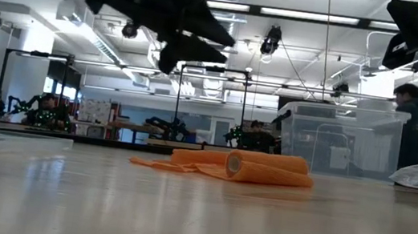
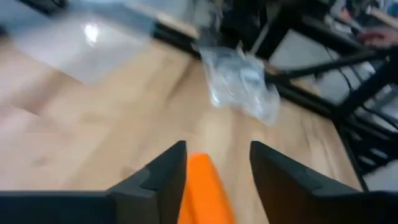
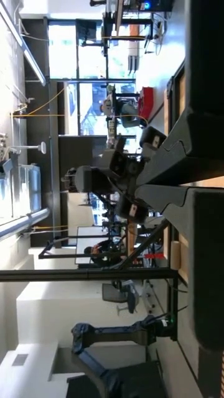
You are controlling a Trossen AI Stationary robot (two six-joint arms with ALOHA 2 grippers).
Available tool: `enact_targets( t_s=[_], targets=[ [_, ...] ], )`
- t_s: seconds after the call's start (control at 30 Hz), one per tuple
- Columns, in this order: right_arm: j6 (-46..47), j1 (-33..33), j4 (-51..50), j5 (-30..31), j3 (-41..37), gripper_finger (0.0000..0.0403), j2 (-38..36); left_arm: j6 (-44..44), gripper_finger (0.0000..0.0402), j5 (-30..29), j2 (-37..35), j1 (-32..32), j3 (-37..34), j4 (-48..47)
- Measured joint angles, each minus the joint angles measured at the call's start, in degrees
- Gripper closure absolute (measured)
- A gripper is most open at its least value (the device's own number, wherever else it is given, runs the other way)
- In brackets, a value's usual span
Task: Roll bandage
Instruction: Roll the orange bandage
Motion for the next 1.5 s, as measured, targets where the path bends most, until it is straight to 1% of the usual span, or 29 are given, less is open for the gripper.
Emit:
enact_targets(
  t_s=[0.1, 0.23, 0.3, 0.4, 0.43, 0.57, 0.63, 0.73, 0.87, 1.03, 1.13, 1.27, 1.4, 1.5],
  targets=[
    [0.0, 0.0, 0.0, 0.0, 0.0, 0.0403, 0.0, -2.0, 0.0216, 0.4, 4.2, -1.1, 6.6, -8.5],
    [0.0, 0.0, 0.0, 0.0, 0.0, 0.0403, 0.0, -1.4, 0.0222, 0.9, 9.2, -4.7, 16.1, -22.2],
    [0.0, 0.0, 0.0, 0.0, 0.0, 0.0403, 0.0, -1.1, 0.0231, -3.1, 11.9, -7.7, 19.8, -27.4],
    [0.0, 0.0, 0.0, 0.0, 0.0, 0.0403, 0.0, -1.0, 0.0248, -11.0, 16.0, -11.8, 23.4, -29.8],
    [0.0, 0.0, 0.0, 0.0, 0.0, 0.0403, 0.0, -1.0, 0.0253, -12.1, 17.3, -12.8, 24.4, -29.7],
    [0.0, 0.0, 0.0, 0.0, 0.0, 0.0403, 0.0, -3.7, 0.0267, -12.5, 21.0, -14.6, 27.7, -29.2],
    [0.0, 0.0, 0.0, 0.0, 0.0, 0.0403, 0.0, -5.2, 0.0268, -13.4, 22.2, -14.9, 28.2, -29.2],
    [0.0, 0.0, 0.0, 0.0, 0.0, 0.0403, 0.0, -7.5, 0.0258, -15.1, 23.8, -14.9, 27.9, -29.1],
    [0.0, 0.0, 0.0, 0.0, 0.0, 0.0403, 0.0, -10.2, 0.0232, -16.3, 25.0, -14.3, 26.0, -28.0],
    [0.0, 0.0, 0.0, 0.0, 0.0, 0.0403, 0.0, -10.4, 0.0194, -17.9, 26.7, -12.9, 24.5, -26.7],
    [0.0, 0.0, 0.0, 0.0, 0.0, 0.0403, 0.0, -10.3, 0.0181, -17.9, 27.7, -12.1, 24.0, -25.5],
    [0.0, 0.0, 0.0, 0.0, 0.0, 0.0403, 0.0, -10.3, 0.0181, -16.6, 28.0, -11.5, 22.5, -24.2],
    [0.0, 0.0, 0.0, 0.0, 0.0, 0.0403, 0.0, -10.4, 0.0198, -16.1, 28.0, -11.5, 22.0, -23.6],
    [0.0, 0.0, -0.1, 0.0, 0.0, 0.0403, 0.0, -8.8, 0.0213, -13.8, 28.0, -11.5, 22.0, -21.9]
  ],
)
